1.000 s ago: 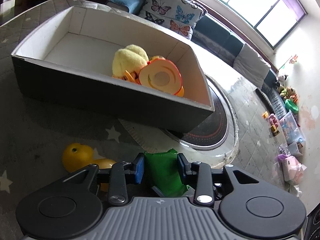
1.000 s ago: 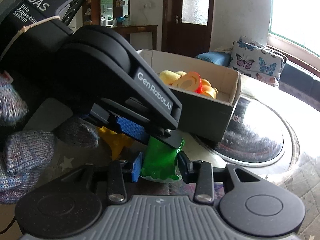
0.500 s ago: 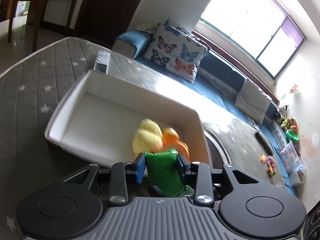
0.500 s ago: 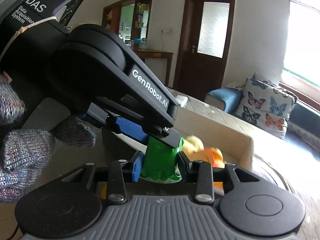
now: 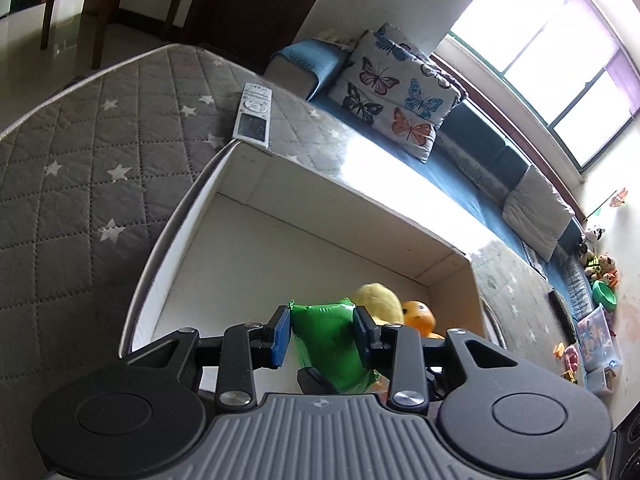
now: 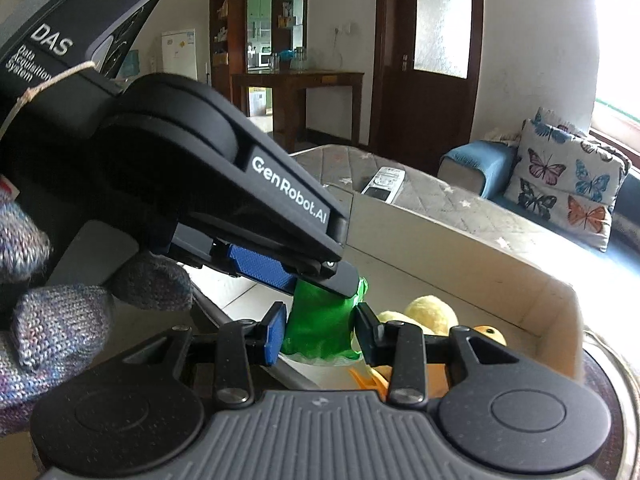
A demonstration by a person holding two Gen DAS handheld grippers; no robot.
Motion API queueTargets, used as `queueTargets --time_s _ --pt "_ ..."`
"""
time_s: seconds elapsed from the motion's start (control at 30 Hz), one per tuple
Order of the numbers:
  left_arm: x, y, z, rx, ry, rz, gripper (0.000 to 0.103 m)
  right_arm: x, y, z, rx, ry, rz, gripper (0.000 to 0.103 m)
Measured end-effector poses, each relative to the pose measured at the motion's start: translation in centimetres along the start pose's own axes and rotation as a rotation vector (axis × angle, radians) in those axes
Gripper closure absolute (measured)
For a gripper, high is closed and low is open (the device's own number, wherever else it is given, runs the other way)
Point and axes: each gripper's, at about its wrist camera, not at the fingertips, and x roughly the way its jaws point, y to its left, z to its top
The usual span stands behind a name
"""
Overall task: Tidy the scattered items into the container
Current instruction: 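Lower the green block into the grey box and open the left gripper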
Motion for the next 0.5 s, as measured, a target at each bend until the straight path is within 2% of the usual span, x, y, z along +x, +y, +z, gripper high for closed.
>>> queueTargets --time_s 0.27,0.5 --pt "1.2 1.0 0.2 0.004 0.023 0.016 0.067 1.6 -0.6 -0.2 0.011 0.029 -0.002 0.065" --pt "0.1 0.8 0.0 0.014 0.008 0.028 0.067 0.3 -1.2 -0.3 0.019 0.002 0.003 0.065"
